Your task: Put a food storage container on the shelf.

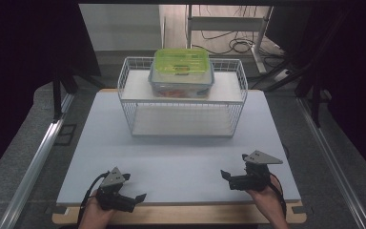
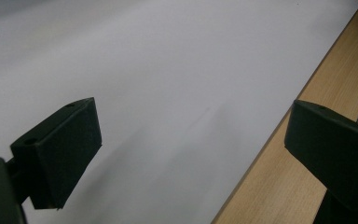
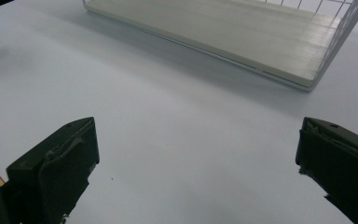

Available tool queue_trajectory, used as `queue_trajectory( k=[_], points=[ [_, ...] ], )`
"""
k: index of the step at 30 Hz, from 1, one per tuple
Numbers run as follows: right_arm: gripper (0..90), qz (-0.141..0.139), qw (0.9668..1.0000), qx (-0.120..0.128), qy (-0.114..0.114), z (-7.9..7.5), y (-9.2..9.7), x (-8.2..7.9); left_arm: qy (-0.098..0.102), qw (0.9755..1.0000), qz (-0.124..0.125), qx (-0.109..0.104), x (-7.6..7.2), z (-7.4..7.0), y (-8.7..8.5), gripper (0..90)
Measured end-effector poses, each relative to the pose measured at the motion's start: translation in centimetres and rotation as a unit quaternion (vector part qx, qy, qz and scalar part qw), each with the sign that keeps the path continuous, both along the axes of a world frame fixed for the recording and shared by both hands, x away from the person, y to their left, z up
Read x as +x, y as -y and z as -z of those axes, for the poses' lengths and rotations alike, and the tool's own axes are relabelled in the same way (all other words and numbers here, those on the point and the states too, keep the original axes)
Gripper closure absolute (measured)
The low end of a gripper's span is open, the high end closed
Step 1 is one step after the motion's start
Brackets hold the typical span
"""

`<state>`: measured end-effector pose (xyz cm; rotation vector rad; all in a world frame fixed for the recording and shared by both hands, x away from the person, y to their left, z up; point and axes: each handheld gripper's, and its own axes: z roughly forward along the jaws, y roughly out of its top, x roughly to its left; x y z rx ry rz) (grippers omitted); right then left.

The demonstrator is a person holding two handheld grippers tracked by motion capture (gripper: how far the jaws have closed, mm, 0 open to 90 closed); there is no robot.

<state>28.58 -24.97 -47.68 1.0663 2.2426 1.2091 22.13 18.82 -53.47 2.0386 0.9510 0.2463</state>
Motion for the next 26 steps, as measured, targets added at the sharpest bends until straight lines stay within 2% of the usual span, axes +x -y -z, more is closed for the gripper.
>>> queue_trajectory(
  k=[8, 13, 16, 20, 23, 26],
  points=[
    [0.0, 0.005, 0.9999, -0.003, -0.009, 0.9, 0.6, -0.4, 0.000, 1.0000, 0.000, 0.001, 0.0, 0.1, 0.0, 3.9],
    [0.0, 0.005, 0.9998, -0.016, -0.009, 1.6, 0.7, -0.6, 0.000, 1.0000, 0.003, 0.005, 0.0, 0.1, 0.1, 4.0],
    [0.0, 0.004, 0.9996, -0.017, -0.022, 2.1, 0.7, -0.6, 0.000, 1.0000, 0.004, 0.009, 0.0, 0.2, 0.2, 4.1],
    [0.0, -0.002, 0.9988, -0.029, -0.038, 2.8, 0.6, -0.5, -0.001, 0.9998, 0.007, 0.020, 0.0, 0.3, 0.3, 4.4],
    [0.0, -0.009, 0.9977, -0.042, -0.052, 3.4, 0.4, -0.4, 0.000, 0.9998, 0.009, 0.020, 0.0, 0.2, 0.4, 4.3],
    [0.0, -0.009, 0.9970, -0.051, -0.056, 3.7, 0.2, -0.4, -0.004, 0.9998, 0.010, 0.019, 0.0, 0.2, 0.4, 4.8]
  ],
)
